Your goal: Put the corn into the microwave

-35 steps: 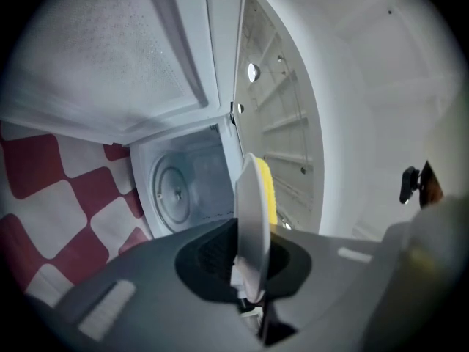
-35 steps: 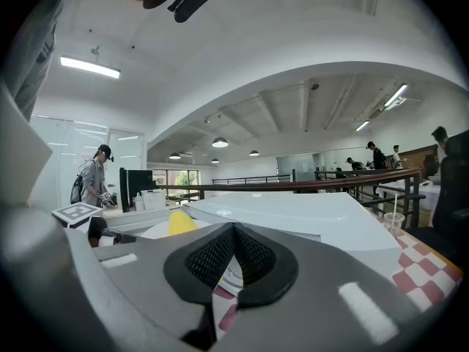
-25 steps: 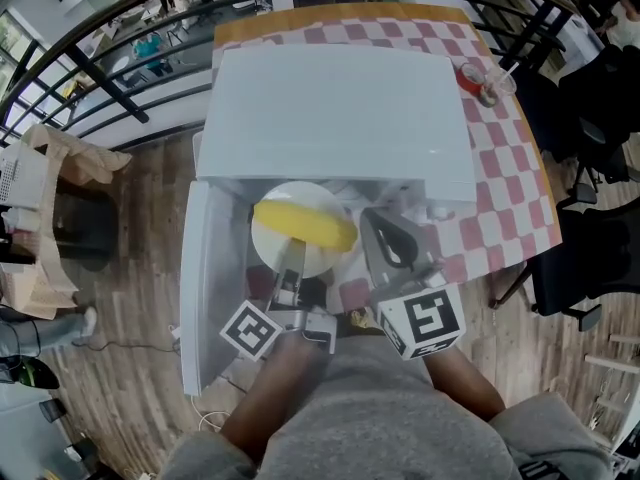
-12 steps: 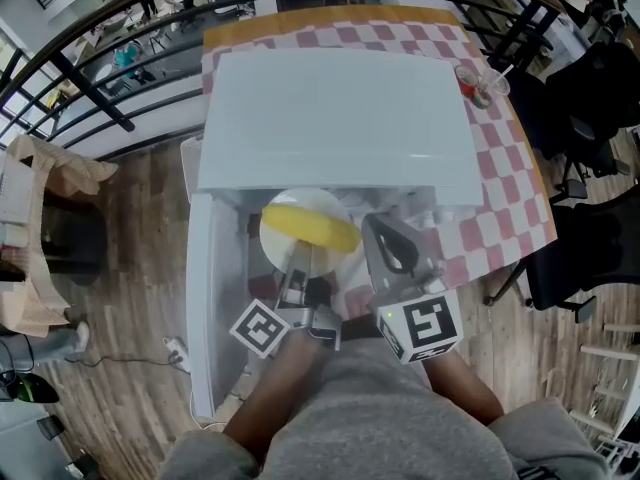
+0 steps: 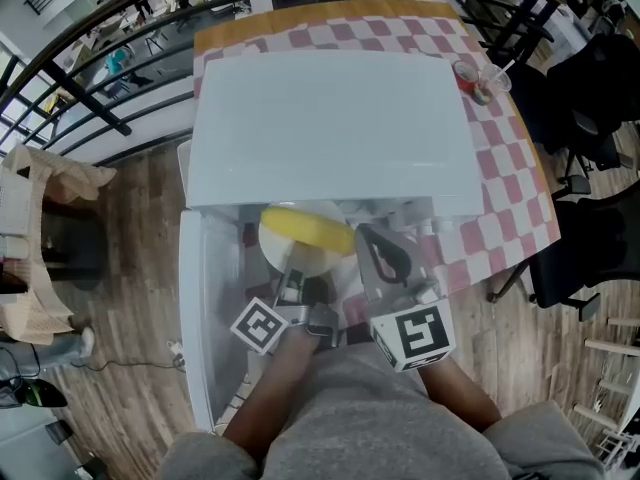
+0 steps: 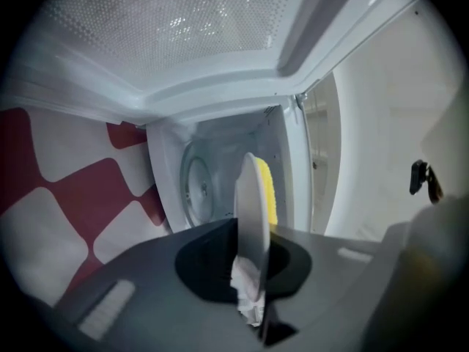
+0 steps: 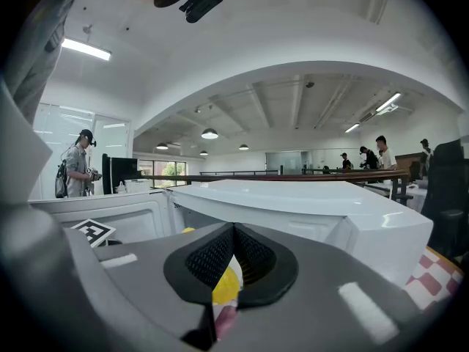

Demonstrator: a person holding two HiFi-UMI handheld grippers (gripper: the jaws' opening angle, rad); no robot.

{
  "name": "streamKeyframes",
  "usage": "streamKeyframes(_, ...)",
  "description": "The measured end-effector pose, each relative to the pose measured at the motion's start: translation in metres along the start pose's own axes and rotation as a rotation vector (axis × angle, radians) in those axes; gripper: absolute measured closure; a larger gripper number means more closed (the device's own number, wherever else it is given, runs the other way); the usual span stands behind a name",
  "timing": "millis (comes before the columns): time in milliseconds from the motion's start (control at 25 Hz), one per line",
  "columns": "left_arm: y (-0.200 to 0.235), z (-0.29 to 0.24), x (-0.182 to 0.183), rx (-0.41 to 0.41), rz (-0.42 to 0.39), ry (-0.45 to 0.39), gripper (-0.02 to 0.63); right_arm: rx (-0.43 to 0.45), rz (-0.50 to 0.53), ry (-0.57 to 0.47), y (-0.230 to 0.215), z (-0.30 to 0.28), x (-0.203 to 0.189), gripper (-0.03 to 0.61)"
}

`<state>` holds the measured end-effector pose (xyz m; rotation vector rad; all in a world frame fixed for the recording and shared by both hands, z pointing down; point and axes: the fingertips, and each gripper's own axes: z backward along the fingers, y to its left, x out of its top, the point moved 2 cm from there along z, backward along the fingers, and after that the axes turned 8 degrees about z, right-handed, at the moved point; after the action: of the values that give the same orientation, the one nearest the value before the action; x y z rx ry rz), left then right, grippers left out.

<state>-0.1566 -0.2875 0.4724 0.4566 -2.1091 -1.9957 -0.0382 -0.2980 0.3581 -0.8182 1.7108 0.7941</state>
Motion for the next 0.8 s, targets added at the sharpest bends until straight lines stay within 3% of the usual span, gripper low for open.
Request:
streamKeyframes(240,0.025,-0.021,0.011,0.036,-0.021,-0.018,0.601,0.005,0.002,0.013,-0.011,-0.009,-0.004,0.58)
streamKeyframes(480,0.049,-0.04,0.02,0.094,0.016,-0.044,0.601,0.031,-0.019,0.029,-0.012,-0.013,-0.006,0.58)
streamKeyframes(800,0.066,-0.061,0.026,0.088,0.042,-0.055,0.601,0.026,0.001,0.033,-0.015,-0.011,-0.007,0.58)
